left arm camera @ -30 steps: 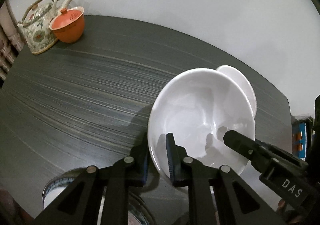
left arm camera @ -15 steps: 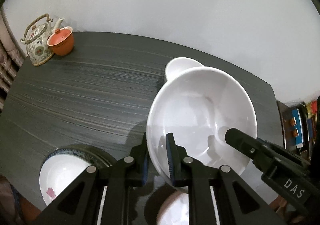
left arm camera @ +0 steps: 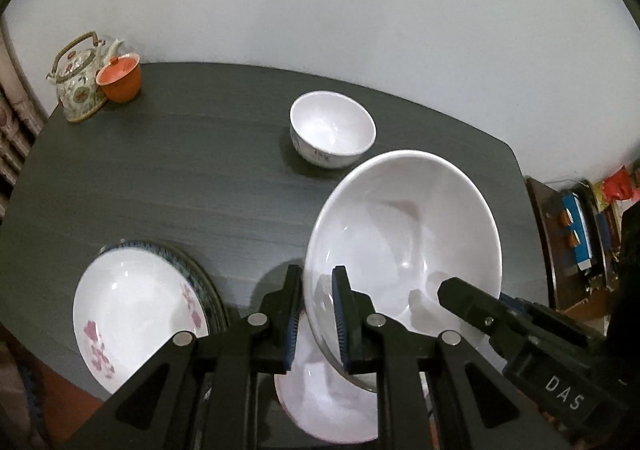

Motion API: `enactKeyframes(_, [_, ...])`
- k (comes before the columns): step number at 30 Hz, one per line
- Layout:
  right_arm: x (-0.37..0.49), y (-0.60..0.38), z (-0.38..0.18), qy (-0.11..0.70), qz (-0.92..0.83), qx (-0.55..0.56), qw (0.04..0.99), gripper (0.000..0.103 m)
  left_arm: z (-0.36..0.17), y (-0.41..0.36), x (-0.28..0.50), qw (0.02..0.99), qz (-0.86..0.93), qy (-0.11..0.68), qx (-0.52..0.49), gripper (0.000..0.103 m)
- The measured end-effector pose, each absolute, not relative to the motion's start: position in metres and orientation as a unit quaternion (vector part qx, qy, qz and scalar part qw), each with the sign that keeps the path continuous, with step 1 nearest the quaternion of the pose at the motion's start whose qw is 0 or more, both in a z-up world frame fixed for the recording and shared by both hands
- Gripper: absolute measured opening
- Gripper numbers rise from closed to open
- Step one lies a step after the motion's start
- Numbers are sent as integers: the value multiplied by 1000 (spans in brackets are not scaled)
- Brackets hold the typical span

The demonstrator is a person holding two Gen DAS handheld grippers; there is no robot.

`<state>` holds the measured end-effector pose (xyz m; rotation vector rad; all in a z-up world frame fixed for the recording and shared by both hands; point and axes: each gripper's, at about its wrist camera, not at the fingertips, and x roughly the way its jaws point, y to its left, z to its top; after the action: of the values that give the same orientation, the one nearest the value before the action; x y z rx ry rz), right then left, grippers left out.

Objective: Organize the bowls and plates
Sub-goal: 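Carry the Rabbit bowl with the right gripper over the pink bowl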

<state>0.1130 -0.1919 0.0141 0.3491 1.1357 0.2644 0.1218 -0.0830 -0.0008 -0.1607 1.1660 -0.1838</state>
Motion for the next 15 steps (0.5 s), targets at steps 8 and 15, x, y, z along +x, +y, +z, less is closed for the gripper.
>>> enactKeyframes(8, [80,-197,-8,560,116,161,804,19,-22,-93,89,810,-84,575,-70,16])
enactKeyframes(15, [66,-201,-40,594,100,153,784,19,-53,-102,81,795,-77,600,-48,16])
